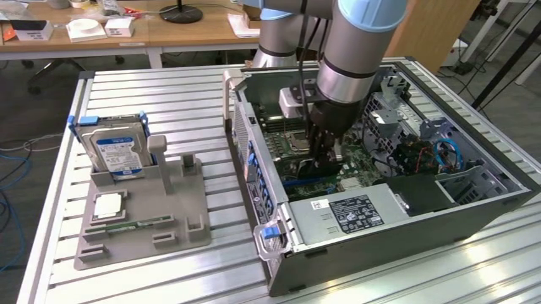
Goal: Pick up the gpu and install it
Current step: 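Insert the gpu into the slot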
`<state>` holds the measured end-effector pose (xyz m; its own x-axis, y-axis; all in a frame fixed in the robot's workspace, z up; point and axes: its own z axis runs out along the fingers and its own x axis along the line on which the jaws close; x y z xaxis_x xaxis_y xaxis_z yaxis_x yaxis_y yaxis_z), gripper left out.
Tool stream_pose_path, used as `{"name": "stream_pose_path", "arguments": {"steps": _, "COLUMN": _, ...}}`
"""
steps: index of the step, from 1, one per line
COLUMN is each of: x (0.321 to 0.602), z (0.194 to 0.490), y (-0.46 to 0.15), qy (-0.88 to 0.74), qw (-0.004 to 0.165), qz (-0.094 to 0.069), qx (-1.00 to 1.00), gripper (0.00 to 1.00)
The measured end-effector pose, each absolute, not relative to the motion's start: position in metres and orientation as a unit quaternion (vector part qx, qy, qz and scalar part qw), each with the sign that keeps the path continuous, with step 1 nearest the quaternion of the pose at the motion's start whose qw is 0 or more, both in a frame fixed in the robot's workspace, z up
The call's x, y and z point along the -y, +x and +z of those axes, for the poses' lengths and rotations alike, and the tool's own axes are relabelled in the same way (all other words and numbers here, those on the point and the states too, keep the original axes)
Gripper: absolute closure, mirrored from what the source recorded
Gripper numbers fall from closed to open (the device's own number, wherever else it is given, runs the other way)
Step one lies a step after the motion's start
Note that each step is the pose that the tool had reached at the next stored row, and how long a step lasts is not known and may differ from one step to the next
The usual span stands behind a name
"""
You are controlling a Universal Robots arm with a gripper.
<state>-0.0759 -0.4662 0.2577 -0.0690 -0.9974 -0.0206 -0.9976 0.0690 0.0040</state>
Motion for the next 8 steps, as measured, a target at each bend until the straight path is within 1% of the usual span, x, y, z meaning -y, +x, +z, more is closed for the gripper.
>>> {"name": "stream_pose_path", "arguments": {"steps": 8, "x": 0.4654, "z": 0.2545, "y": -0.0782, "qy": -0.682, "qw": 0.007, "qz": 0.008, "qx": -0.731, "gripper": 0.74}}
